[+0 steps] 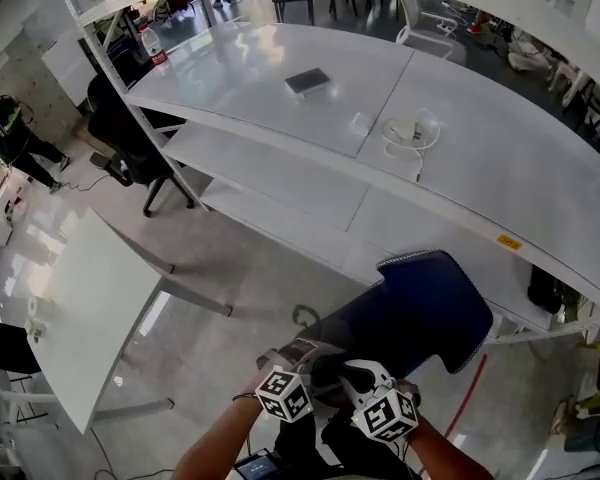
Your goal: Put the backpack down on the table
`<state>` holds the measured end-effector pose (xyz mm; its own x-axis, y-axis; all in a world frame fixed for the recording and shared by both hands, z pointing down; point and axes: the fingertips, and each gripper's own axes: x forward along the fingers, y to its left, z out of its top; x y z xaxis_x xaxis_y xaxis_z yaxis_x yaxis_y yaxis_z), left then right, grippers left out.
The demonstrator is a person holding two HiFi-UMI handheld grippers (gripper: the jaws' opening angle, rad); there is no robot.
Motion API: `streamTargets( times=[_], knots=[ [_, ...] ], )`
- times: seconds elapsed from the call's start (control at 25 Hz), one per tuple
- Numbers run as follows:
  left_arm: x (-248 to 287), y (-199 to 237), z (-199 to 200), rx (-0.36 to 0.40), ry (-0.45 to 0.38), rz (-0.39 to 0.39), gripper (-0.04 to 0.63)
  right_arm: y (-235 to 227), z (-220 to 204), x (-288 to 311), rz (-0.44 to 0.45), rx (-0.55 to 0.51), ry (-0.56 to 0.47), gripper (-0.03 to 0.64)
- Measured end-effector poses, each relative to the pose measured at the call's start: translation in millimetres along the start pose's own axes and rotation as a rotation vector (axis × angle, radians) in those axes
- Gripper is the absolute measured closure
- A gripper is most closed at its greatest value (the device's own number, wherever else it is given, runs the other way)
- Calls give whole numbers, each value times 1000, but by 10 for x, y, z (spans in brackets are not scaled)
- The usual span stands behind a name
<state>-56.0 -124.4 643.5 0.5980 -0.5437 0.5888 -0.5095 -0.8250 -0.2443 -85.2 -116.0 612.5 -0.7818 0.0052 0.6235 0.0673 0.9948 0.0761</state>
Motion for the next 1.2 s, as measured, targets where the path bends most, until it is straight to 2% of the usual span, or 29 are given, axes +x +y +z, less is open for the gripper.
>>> streamTargets(
  times=[0.04, 0.16, 0.24, 0.36, 0.44, 0.56, 0.64, 0.76, 0.84, 1.04, 1.2],
  knots=[
    [38, -29, 2, -1, -2, 25, 356, 30, -10, 19, 7, -11, -3, 574],
    [87, 59, -27, -66, -34, 153, 396, -9, -49, 74, -6, -12, -15, 574],
    [123, 113, -111, -109, -35, 201, 411, -45, -147, 135, -19, -32, -17, 574],
    [138, 165, -225, -150, -38, 228, 420, -113, -342, 163, -83, -141, -36, 569],
    [135, 200, -246, -150, -39, 239, 422, -143, -378, 166, -133, -224, -59, 569],
    [128, 269, -275, -154, -17, 278, 430, -192, -352, 216, -194, -268, -64, 569],
    [116, 297, -287, -175, 0, 304, 437, -224, -314, 226, -217, -254, -65, 569],
    [51, 292, -246, -223, 6, 316, 453, -265, -151, 177, -191, -111, -82, 580],
    [-54, 265, -238, -252, 20, 332, 454, -212, -2, 169, -163, -79, -95, 584],
    [-519, 127, -347, -331, 41, 404, 463, 176, 381, 297, -71, -149, -99, 586],
    [-1109, 127, -374, -415, 15, 510, 472, 460, 916, 395, 16, -244, -125, 588]
  ],
)
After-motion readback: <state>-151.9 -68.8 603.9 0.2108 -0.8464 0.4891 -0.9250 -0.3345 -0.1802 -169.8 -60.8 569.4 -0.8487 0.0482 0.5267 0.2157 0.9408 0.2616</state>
